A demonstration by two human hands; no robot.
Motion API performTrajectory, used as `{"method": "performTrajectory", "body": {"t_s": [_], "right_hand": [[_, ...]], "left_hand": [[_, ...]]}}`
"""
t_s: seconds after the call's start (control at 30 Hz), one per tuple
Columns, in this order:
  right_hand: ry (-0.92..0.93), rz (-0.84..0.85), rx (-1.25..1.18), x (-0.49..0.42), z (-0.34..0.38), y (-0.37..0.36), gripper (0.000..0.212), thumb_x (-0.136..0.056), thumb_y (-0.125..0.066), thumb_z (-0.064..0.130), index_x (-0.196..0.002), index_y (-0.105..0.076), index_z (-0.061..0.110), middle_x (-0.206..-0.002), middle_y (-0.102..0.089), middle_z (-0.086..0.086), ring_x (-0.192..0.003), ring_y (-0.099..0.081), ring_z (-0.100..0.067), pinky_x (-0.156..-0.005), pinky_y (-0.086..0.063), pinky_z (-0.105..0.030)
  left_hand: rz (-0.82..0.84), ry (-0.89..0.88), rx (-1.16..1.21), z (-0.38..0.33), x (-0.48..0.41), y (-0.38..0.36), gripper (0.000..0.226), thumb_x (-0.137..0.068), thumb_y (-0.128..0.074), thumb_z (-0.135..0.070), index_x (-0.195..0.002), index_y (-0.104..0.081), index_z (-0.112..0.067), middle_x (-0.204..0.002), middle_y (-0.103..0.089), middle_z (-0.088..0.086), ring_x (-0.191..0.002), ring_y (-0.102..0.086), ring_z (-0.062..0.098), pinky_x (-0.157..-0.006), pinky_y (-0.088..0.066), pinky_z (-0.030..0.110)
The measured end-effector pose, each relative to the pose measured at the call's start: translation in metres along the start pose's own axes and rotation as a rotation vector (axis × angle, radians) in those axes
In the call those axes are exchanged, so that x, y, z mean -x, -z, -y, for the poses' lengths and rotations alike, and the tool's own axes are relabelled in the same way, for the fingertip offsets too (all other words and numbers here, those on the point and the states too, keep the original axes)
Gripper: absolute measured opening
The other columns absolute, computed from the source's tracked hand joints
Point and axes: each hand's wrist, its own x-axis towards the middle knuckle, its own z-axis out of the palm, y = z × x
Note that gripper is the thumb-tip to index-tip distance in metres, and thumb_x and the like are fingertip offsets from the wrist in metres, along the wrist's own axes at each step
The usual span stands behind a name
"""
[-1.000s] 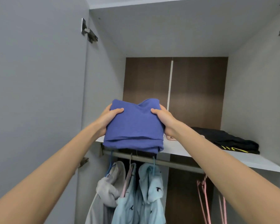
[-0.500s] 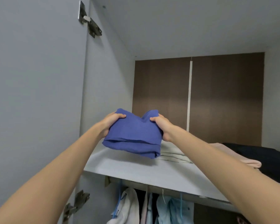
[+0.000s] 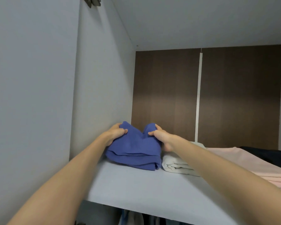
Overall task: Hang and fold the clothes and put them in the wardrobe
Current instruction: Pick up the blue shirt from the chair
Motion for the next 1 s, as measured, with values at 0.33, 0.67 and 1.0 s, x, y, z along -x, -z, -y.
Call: {"method": "performTrajectory", "body": {"t_s": [0.33, 0.67, 1.0], "right_hand": [[0.180, -0.117, 1.209, -0.004, -0.007, -0.003, 0.057, -0.092, -0.048, 0.015, -0.146, -0.031, 0.016, -0.154, -0.021, -0.008, -0.140, -0.013, -0.034, -0.110, -0.029, -0.041], [-0.006, 0.308, 1.396, -0.006, -0.032, -0.019, 0.056, -0.103, -0.005, 0.043, -0.153, -0.002, 0.018, -0.160, -0.005, -0.001, -0.148, -0.006, -0.021, -0.117, 0.002, -0.039], [-0.068, 0.305, 1.412, -0.034, -0.047, -0.014, 0.056, -0.101, -0.002, 0.043, -0.152, 0.008, 0.023, -0.160, 0.010, -0.001, -0.148, 0.002, -0.024, -0.119, -0.003, -0.046]], "left_hand": [[-0.039, -0.302, -1.118, 0.025, -0.019, -0.015, 0.055, -0.094, -0.051, -0.018, -0.145, -0.030, -0.019, -0.147, -0.034, 0.007, -0.131, -0.037, 0.029, -0.104, -0.037, 0.040], [0.282, 0.006, -1.122, 0.043, -0.038, -0.039, 0.054, -0.102, -0.015, -0.043, -0.151, -0.005, -0.025, -0.158, 0.006, 0.010, -0.146, 0.004, 0.027, -0.118, -0.002, 0.043], [0.345, 0.054, -1.131, 0.049, -0.072, -0.047, 0.057, -0.100, -0.013, -0.049, -0.151, -0.004, -0.026, -0.159, 0.001, 0.004, -0.147, -0.002, 0.023, -0.119, -0.002, 0.042]]}}
